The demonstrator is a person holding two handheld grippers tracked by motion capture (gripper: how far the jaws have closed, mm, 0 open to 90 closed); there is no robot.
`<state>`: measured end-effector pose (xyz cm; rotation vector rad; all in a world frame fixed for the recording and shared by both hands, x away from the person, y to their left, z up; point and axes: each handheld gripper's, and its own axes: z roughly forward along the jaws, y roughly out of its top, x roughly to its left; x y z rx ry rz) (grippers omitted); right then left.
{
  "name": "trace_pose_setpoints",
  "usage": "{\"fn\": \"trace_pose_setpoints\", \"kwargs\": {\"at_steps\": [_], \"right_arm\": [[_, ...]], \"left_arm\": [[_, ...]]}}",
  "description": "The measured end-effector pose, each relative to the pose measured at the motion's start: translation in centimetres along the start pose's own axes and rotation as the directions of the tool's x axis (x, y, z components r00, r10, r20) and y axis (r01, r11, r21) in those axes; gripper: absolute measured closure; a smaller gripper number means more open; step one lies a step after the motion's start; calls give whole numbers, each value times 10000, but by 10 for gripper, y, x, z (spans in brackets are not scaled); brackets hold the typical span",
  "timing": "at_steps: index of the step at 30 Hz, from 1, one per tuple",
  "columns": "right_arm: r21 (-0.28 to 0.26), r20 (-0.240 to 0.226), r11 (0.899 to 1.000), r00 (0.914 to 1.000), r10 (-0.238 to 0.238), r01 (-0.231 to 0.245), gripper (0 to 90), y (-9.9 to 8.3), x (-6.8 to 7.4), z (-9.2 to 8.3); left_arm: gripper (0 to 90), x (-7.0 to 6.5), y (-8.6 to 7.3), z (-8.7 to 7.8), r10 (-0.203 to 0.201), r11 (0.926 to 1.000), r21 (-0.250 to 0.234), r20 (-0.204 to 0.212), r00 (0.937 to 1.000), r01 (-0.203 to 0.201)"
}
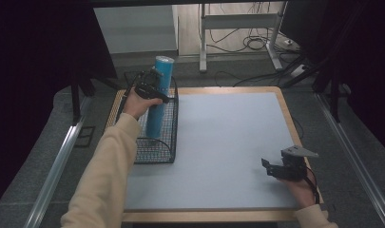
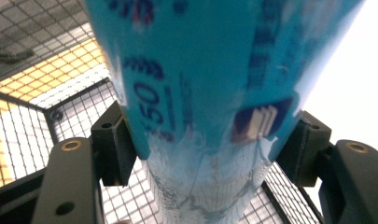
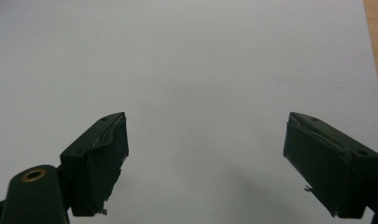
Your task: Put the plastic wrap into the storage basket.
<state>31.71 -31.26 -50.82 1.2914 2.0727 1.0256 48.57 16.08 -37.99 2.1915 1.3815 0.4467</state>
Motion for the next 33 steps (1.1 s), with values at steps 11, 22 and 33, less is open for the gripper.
{"fn": "trace_pose_setpoints", "kwargs": {"at_steps": [11,22,33], "right_arm": [[-17,42,10000,10000,42,-42,140,-1,0,-2],[29,91,10000,10000,25,-25,141,-2,-2,-2],[66,80,10000,10000,20,-21,140,-3,-2,-2]], "left_arm": [[320,1,14,19,-180,9995,239,-115,9998,182],[319,0,30,39,-201,9979,609,-229,9995,215],[318,-2,39,56,-84,9955,939,-341,9994,116]]}}
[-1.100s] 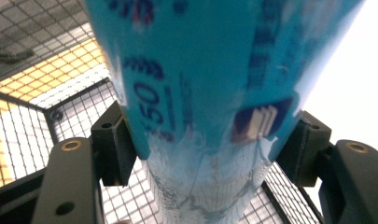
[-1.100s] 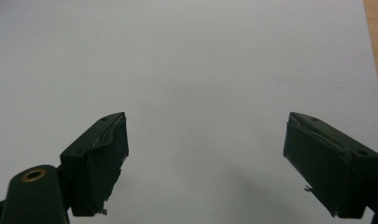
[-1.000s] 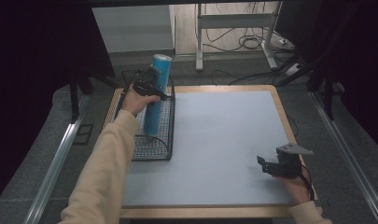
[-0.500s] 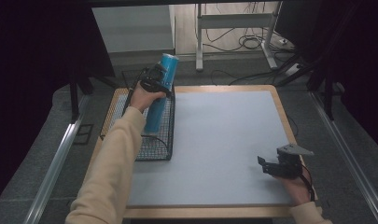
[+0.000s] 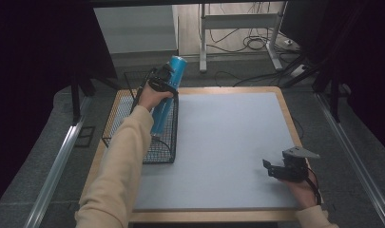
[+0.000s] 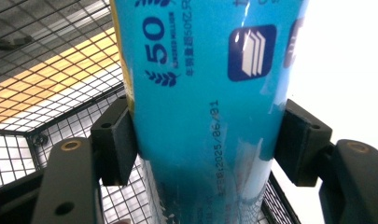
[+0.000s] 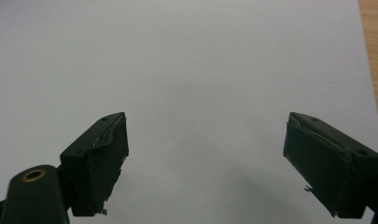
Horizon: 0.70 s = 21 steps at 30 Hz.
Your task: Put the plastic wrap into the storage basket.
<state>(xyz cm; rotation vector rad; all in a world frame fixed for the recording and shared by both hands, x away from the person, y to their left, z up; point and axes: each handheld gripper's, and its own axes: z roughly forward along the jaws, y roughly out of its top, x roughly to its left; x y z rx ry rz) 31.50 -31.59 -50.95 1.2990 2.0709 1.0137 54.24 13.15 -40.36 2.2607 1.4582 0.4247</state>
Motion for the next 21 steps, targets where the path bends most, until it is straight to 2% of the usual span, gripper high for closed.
{"fn": "trace_pose_setpoints", "kwargs": {"at_steps": [4,5,7,9,10,18,21], "right_arm": [[-13,-4,10000,10000,-13,13,141,0,0,0],[-14,-8,10000,10000,-11,11,140,0,1,0],[-8,0,10000,10000,-27,27,141,0,1,0],[-3,-11,10000,10000,-26,26,141,0,0,0],[13,-13,10000,10000,-19,19,140,0,0,0],[36,-7,10000,10000,-89,89,141,0,2,2],[48,-9,10000,10000,-68,68,140,0,1,1]], "left_arm": [[317,-3,3,7,143,9996,268,-440,9989,-131],[317,-2,3,9,99,9996,282,-476,9988,-85],[317,3,2,11,-314,9987,392,-386,9988,329],[317,8,-1,15,-338,9967,721,-410,9986,367],[310,10,-3,15,-392,9975,568,-342,9986,411],[286,10,-5,14,-319,9978,575,-314,9990,336],[254,7,-4,10,-187,9993,301,-502,9986,202]]}}
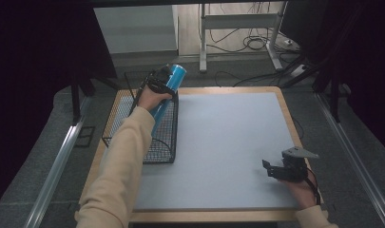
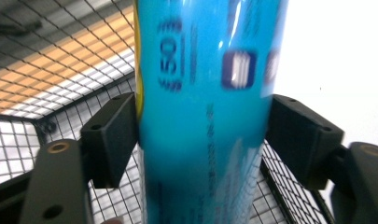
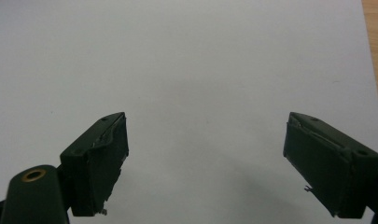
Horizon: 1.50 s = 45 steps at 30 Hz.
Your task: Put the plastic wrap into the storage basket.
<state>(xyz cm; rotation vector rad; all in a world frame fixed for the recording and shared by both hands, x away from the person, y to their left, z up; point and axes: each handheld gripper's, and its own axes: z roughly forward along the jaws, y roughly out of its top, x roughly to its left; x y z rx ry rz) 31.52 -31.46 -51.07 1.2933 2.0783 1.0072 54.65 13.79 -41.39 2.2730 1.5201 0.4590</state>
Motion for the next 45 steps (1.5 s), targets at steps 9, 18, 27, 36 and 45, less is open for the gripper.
{"fn": "trace_pose_setpoints", "kwargs": {"at_steps": [9,18,27,36,45], "right_arm": [[11,-114,10000,9999,0,0,140,1,-1,0],[-21,-140,10000,9999,-3,3,140,2,1,0],[-6,-220,9999,9997,-100,100,141,4,6,3],[-40,-246,9999,9996,-102,101,140,5,8,1],[-4,-235,9999,9996,-131,131,140,5,8,1]], "left_arm": [[178,-1,-7,-30,-146,9965,-818,474,9988,184],[189,-12,-37,-74,382,9768,-2141,1852,9820,23],[189,-29,-72,-116,921,9440,-3301,2532,9630,-35],[186,-50,-99,-133,1528,9346,-3541,3111,9380,-348],[191,-68,-132,-146,2180,8999,-4312,3152,9237,-652]]}}
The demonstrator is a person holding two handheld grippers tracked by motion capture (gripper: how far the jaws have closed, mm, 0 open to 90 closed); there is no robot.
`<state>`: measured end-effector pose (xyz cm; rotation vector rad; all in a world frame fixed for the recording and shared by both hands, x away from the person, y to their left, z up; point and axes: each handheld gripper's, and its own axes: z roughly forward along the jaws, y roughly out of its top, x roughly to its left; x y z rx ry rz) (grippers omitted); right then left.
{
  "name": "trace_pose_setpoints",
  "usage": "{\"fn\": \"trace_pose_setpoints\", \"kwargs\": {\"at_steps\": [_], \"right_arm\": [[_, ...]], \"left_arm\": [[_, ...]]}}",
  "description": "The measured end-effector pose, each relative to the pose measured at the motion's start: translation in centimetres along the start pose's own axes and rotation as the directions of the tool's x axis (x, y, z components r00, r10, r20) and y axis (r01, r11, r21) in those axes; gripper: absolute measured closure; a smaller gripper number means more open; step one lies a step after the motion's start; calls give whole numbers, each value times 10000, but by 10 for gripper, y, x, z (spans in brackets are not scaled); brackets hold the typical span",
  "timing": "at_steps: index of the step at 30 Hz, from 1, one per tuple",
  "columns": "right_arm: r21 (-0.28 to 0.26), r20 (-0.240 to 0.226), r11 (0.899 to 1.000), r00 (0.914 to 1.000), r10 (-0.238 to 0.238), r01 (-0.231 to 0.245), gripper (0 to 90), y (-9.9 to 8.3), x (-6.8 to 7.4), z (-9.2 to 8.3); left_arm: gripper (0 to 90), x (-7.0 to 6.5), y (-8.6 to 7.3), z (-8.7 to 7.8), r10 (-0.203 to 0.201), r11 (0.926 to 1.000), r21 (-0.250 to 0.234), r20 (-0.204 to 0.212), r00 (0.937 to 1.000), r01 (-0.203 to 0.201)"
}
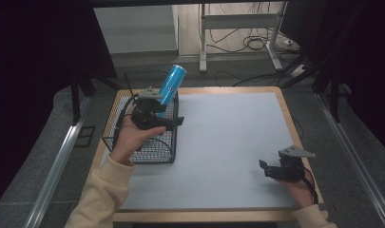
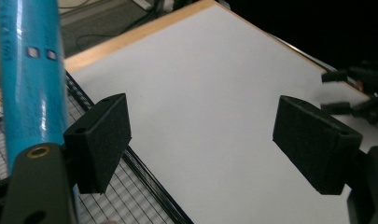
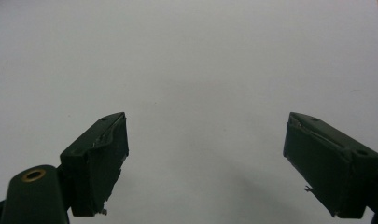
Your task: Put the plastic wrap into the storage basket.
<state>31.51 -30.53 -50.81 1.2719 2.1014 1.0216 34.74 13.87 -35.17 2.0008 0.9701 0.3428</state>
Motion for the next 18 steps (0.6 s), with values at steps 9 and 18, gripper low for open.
{"fn": "trace_pose_setpoints", "kwargs": {"at_steps": [9,18], "right_arm": [[18,21,10000,10000,-52,52,141,0,1,0],[-7,4,10000,10000,-43,43,140,0,0,0]], "left_arm": [[194,-4,-15,6,-9,9998,203,104,9999,7],[192,-2,-17,5,-38,9996,291,42,10000,37]]}}
